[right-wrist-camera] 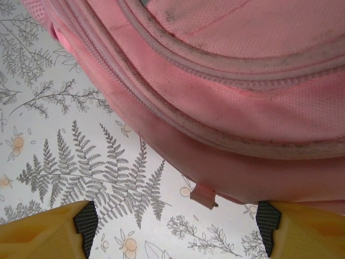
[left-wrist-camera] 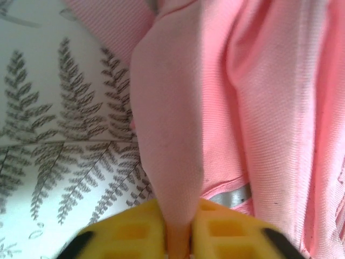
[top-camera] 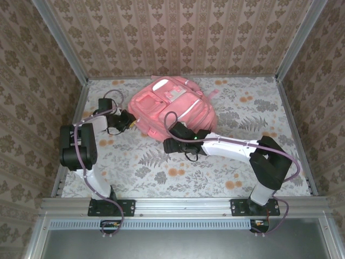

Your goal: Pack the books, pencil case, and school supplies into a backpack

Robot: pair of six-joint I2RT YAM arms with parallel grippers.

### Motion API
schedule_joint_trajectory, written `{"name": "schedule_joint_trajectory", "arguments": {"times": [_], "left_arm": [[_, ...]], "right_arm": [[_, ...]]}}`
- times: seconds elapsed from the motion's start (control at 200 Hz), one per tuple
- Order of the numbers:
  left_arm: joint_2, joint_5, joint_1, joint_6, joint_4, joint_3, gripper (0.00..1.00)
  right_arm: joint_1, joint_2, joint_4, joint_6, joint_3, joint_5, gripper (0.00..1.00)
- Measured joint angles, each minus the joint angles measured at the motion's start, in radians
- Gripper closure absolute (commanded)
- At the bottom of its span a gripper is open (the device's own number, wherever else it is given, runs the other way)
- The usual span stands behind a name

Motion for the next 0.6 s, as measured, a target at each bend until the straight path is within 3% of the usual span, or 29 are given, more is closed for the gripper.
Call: {"name": "schedule_joint_trajectory", "arguments": {"times": [0.265, 0.6], "left_arm": [[-0.038, -0.014, -0.018, -0.014, 0.028, -0.046, 1.00], [-0.312, -0.077, -0.138, -0.122, 0.082, -0.292, 1.00]], "right_arm": [[-0.067, 0.030, -0.024, -0.030, 0.020, 0.016, 0.19], [-0.269, 0.030, -0.056, -0.164, 0.021, 0.015, 0.15]]}}
